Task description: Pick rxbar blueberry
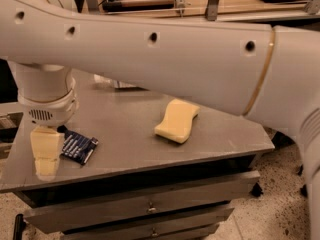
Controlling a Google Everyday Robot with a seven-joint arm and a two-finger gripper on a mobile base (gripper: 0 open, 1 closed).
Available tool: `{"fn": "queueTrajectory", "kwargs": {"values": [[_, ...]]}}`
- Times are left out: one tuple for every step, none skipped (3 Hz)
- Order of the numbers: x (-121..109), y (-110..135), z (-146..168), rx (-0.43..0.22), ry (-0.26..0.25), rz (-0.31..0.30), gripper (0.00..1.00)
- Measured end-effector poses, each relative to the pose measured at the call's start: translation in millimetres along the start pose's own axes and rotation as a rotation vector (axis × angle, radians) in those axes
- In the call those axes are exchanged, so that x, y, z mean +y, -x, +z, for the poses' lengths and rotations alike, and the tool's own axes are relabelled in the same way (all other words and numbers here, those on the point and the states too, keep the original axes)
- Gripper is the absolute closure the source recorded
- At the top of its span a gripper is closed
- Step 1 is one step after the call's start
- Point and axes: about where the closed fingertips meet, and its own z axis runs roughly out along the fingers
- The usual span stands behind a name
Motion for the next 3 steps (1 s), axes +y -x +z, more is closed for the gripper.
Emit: {"fn": "queueTrajectory", "kwargs": {"values": [[2,-9,12,-0.019,-0.009,0.013,0.00],[3,-14,22,-0.012,-0.011,0.027,0.00],[4,-18,28,-0.007,-0.021,0.046,0.00]]}}
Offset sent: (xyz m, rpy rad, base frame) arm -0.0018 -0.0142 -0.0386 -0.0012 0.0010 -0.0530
